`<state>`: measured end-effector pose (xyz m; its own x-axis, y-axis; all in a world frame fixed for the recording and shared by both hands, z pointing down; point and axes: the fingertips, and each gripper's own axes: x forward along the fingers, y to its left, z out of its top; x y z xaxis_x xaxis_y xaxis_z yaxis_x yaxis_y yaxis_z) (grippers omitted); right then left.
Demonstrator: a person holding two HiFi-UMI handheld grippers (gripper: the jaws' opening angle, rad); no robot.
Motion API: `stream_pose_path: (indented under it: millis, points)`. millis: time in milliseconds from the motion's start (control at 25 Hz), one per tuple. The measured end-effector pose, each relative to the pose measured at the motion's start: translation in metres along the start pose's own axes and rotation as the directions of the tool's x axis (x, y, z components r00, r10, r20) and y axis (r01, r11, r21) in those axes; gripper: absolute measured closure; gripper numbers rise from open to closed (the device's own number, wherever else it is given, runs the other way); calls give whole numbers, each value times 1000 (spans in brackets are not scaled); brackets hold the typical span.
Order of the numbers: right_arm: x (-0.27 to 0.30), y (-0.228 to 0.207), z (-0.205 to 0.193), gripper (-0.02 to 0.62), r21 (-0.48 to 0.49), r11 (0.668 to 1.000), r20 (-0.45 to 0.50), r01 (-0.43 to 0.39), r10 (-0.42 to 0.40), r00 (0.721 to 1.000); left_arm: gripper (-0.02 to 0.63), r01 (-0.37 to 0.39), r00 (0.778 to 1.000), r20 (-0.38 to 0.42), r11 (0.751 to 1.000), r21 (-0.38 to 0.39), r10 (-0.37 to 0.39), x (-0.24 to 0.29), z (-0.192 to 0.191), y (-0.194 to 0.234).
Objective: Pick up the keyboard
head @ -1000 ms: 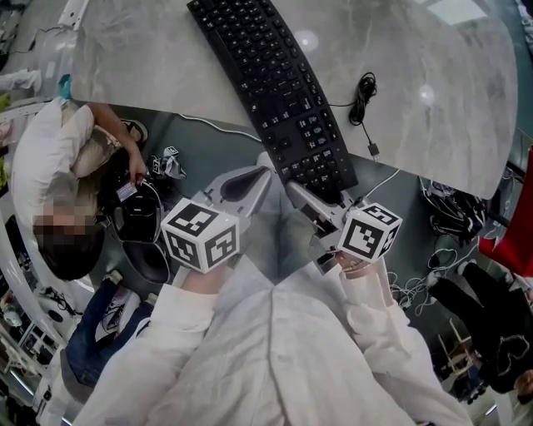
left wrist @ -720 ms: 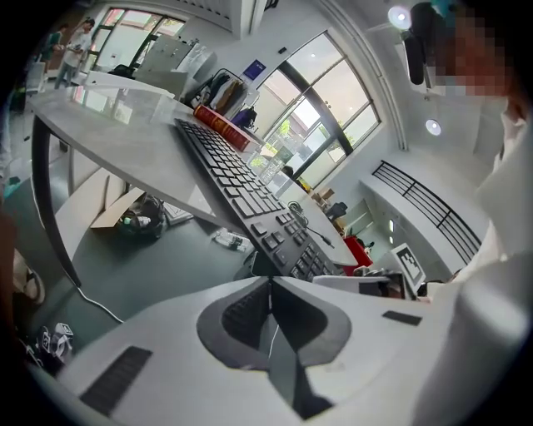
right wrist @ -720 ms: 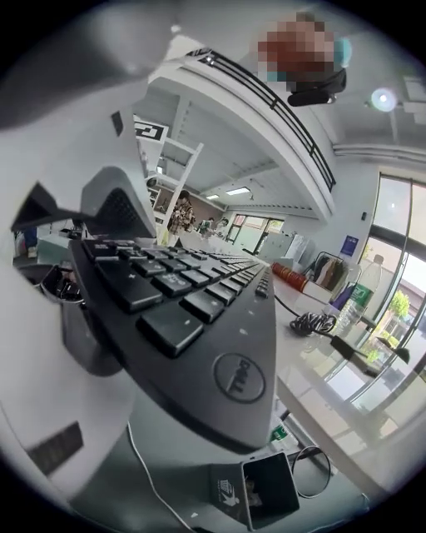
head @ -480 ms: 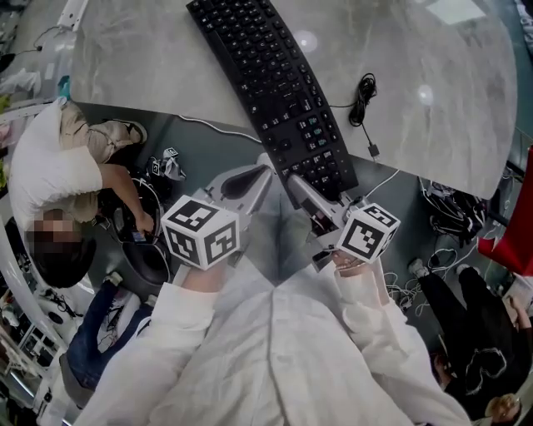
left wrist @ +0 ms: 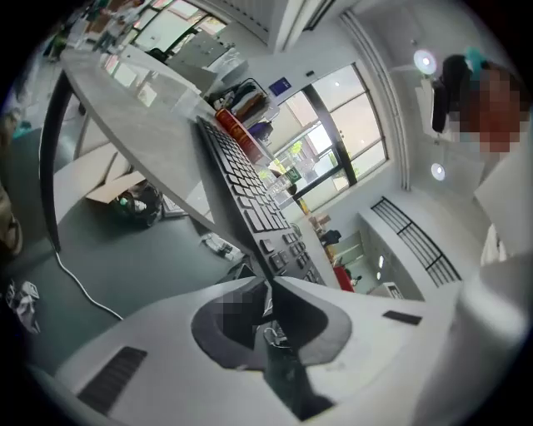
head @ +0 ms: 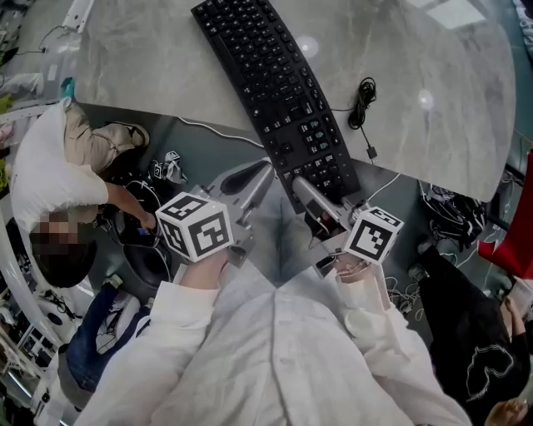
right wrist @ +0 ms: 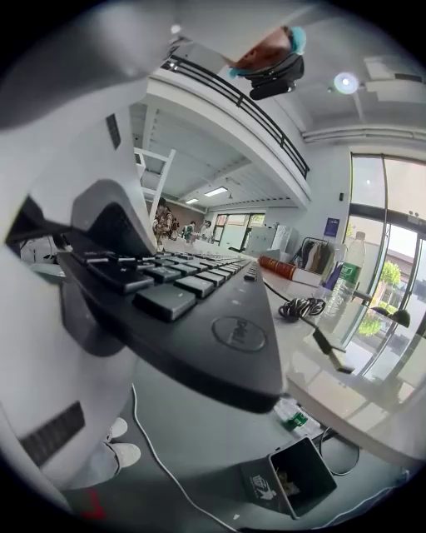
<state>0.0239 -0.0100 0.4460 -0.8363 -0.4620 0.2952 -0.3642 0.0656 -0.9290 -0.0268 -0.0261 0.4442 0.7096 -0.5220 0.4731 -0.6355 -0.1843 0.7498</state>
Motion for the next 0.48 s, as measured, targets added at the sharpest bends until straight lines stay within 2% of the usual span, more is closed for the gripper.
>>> stream_pose_path:
  millis: [160,480]
  points:
    - [0,4,2,482,-1,1000,-2,1,-1,1000,584,34,998,46,997,-70,-31,-3,6,4]
    - [-1,12,4,482,-24,1000,-21,-4,3,1000,583,94,991,110,989,-113,-82,-9,22,2]
